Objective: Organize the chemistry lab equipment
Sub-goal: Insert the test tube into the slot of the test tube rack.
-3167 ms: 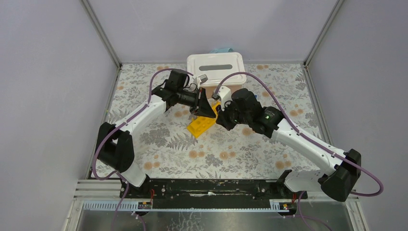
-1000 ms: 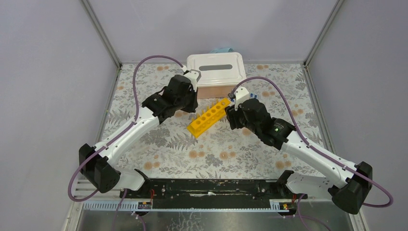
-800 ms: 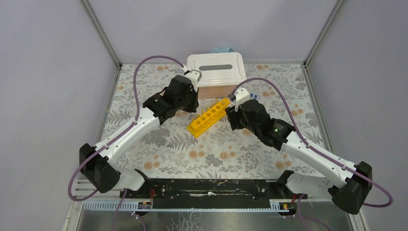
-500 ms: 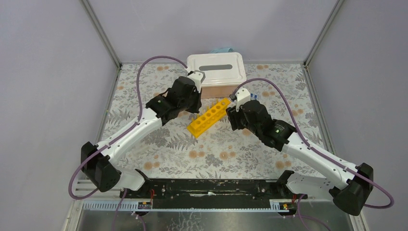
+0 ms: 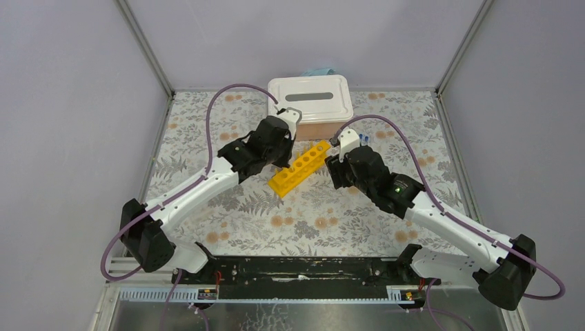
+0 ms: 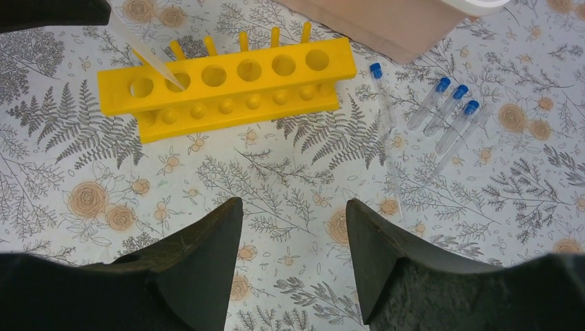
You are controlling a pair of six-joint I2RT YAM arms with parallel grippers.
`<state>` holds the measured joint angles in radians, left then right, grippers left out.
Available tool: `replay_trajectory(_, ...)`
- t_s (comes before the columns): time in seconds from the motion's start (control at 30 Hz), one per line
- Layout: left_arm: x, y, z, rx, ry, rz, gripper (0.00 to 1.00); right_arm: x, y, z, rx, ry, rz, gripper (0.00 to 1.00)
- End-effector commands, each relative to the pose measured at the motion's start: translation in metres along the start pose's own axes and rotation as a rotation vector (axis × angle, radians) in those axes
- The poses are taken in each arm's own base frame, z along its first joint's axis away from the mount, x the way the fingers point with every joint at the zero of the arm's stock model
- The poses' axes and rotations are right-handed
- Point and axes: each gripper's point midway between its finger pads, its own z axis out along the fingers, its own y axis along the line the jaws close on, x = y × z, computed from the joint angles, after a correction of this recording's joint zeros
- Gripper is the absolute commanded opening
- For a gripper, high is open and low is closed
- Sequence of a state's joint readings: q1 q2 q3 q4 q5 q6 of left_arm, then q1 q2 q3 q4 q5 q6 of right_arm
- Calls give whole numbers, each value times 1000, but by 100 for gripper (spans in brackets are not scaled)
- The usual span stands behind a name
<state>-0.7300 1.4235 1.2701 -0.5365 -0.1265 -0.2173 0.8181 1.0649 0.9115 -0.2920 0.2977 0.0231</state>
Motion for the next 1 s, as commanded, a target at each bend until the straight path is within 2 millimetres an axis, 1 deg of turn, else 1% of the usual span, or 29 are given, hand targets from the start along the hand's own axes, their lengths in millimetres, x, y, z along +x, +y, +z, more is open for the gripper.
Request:
replay_trajectory(0.0, -8, 3, -3, -29, -47, 28, 13, -22, -2, -4, 12, -85, 8, 64)
replay_trajectory(0.17, 5, 1, 5, -33, -25, 35, 13, -20, -2, -4, 11, -82, 6, 64)
replay_trajectory(0.3, 11, 1, 11, -39, -15, 43, 13, -18, -3, -4, 15, -79, 7, 64)
replay_trajectory(0.97, 22, -10, 36, -31, -24, 71, 14, -15, -6, -6, 27, -78, 5, 65)
